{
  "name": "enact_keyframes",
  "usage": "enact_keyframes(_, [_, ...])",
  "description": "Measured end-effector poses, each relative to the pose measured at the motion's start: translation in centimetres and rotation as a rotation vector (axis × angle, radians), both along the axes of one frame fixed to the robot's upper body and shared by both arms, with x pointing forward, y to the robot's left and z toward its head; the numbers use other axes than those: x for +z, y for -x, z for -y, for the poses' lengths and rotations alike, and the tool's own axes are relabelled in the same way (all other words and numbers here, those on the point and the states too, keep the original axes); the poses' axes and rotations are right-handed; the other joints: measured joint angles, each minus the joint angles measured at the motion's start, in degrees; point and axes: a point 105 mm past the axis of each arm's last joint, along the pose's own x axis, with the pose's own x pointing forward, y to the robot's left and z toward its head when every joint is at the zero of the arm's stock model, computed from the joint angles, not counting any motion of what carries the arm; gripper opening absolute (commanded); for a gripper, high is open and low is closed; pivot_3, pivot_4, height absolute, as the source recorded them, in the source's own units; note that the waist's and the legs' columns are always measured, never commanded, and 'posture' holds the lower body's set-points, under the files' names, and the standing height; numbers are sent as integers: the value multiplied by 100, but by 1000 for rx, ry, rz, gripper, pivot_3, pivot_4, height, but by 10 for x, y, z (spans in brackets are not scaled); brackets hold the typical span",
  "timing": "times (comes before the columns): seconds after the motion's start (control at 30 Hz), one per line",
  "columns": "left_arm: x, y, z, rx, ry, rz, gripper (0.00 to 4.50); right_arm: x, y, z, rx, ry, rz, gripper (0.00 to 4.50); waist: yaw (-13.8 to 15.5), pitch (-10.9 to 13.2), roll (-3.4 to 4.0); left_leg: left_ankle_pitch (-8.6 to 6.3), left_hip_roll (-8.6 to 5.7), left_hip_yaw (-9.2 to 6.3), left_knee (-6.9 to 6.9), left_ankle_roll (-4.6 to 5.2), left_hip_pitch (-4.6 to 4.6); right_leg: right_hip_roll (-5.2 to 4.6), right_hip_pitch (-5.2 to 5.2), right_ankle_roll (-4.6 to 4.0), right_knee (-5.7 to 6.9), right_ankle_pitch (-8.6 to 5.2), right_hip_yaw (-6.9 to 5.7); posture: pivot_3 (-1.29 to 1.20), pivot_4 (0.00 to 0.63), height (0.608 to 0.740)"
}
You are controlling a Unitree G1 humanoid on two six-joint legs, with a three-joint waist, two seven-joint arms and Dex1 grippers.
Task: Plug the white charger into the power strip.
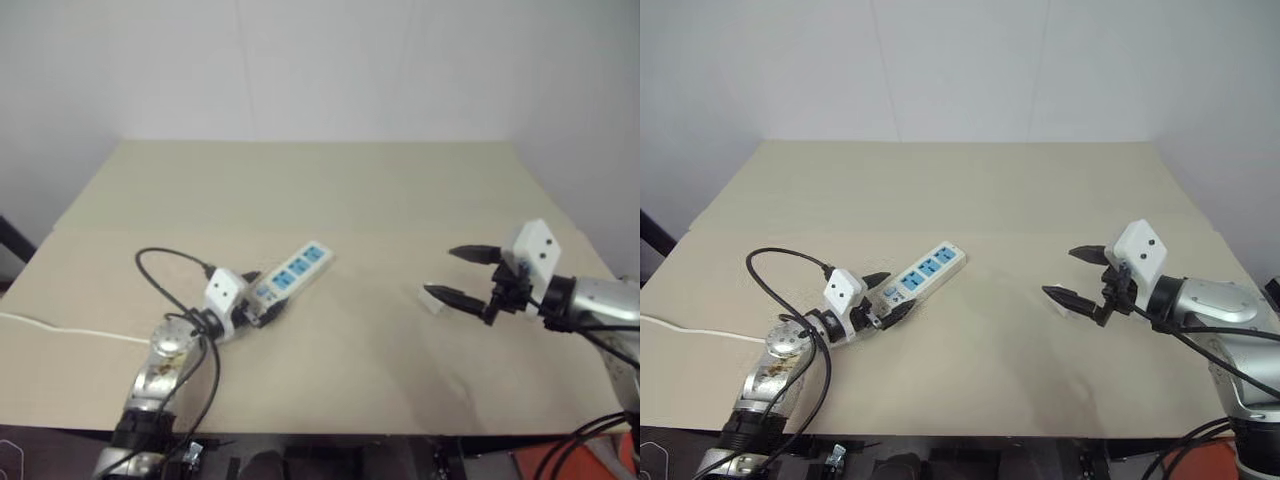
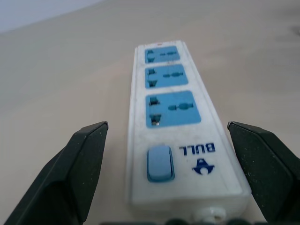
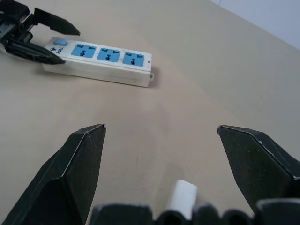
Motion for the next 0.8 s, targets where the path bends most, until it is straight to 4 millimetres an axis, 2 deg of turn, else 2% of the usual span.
enact_keyframes(0.3, [-9, 2, 6, -6, 25, -77, 4475, 3, 0, 1, -13, -1, 17, 4500, -1, 0, 0, 0, 0, 0, 0, 0, 0, 1, 0, 1, 1, 0, 0, 0, 150, 740])
enact_keyframes(0.53, [-13, -6, 8, 48, 47, -172, 4475, 6, 1, -1, -5, -2, 25, 4500, 26, -1, 2, 0, -2, -2, 5, 0, 7, 0, 9, 2, 5, 0, -1, 0, 150, 740])
enact_keyframes(0.63, [-16, -7, 13, 21, -30, -175, 3875, 9, 2, -3, 5, -26, 26, 4500, 42, -8, 13, 0, -4, -2, 8, 0, 10, 0, 15, 3, 5, 0, -1, 0, 150, 740])
enact_keyframes(0.7, [-18, -7, 16, 5, -50, -179, 3306, 14, 2, -6, 11, -37, 39, 4500, 43, -15, 25, 0, -4, -1, 10, 0, 11, 0, 17, 4, 7, 1, 1, 0, 150, 740])
enact_keyframes(0.8, [-17, -7, 18, -17, -60, -177, 3321, 19, 2, -8, 13, -72, 48, 4500, 53, -15, 25, 0, -4, -2, 11, 0, 10, 1, 17, 4, 6, 1, -1, 0, 150, 740])
